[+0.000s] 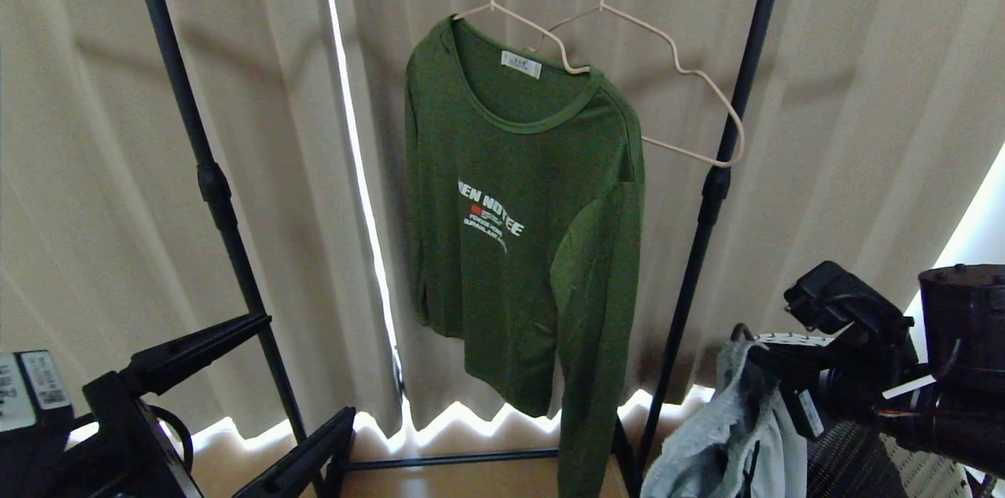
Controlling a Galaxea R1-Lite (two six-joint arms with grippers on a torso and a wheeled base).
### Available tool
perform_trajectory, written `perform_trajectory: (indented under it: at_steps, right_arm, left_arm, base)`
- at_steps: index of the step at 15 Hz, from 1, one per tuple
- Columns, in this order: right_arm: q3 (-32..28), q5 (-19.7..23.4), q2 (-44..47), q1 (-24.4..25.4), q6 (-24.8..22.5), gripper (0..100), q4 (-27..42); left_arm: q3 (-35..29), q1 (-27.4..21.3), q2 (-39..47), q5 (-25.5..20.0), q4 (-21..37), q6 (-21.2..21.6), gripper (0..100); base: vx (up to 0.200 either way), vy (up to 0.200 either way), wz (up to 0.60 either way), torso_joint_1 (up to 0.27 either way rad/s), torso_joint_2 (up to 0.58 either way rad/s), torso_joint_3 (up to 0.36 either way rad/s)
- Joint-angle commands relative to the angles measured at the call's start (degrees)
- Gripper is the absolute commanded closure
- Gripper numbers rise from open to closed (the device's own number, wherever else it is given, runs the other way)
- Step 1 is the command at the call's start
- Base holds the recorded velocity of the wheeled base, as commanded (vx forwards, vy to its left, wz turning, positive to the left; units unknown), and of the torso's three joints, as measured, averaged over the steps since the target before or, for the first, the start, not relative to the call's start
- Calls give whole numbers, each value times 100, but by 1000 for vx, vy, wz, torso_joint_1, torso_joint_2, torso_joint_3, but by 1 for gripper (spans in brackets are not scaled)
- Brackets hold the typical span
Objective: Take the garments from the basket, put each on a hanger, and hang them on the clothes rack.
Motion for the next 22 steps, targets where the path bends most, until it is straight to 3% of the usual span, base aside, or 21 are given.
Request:
perform_trajectory:
  at_steps: [1,5,9,11,16,22]
  right_arm:
    - [-39,41,-398,27,1,100,-7]
    - [-13,427,-425,27,-8,100,-473]
    - [-136,489,-433,106,-26,100,-482]
    - [-303,506,-433,203,-34,100,-438]
    - [-1023,515,-346,959,-26,100,-411]
    - [-1894,577,-29,1618,1,100,-482]
  left_arm:
    - [36,3,390,-1,-37,-247,0]
    - [115,3,513,7,7,-335,0]
    - [97,3,944,-1,-28,-326,0]
    - [-78,-24,1331,-10,-28,-273,0]
    - [-474,-692,2544,-36,-389,-185,0]
    - [-1608,-1368,3642,-28,-354,-255,0]
  base:
    - [-200,0,0,12,12,2]
    - [-200,0,0,0,5,1]
    - [-200,0,0,2,2,1]
    - [0,0,0,0,0,0]
    - [0,0,0,0,0,0]
    - [0,0,0,0,0,0]
